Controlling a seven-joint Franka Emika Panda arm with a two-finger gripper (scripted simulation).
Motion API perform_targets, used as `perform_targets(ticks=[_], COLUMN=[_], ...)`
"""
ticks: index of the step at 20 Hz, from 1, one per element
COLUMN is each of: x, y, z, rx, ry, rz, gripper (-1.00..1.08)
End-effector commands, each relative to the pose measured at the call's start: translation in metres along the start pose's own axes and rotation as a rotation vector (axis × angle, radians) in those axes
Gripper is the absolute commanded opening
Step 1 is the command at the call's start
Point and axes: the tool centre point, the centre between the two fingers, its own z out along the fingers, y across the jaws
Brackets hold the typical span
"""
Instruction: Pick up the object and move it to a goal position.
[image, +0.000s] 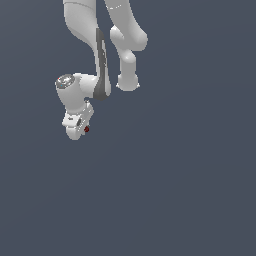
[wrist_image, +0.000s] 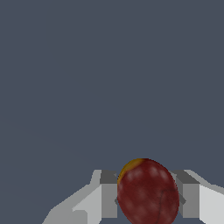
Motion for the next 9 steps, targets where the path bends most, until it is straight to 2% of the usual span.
perform_targets(ticks=[1, 9], x=[-0.0091, -0.0143], y=[-0.0036, -0.0041], z=[-0.0015, -0.0022], rx=[0.000, 0.000], ry=[0.001, 0.001], rz=[-0.002, -0.002], gripper=[-1.00, -1.00])
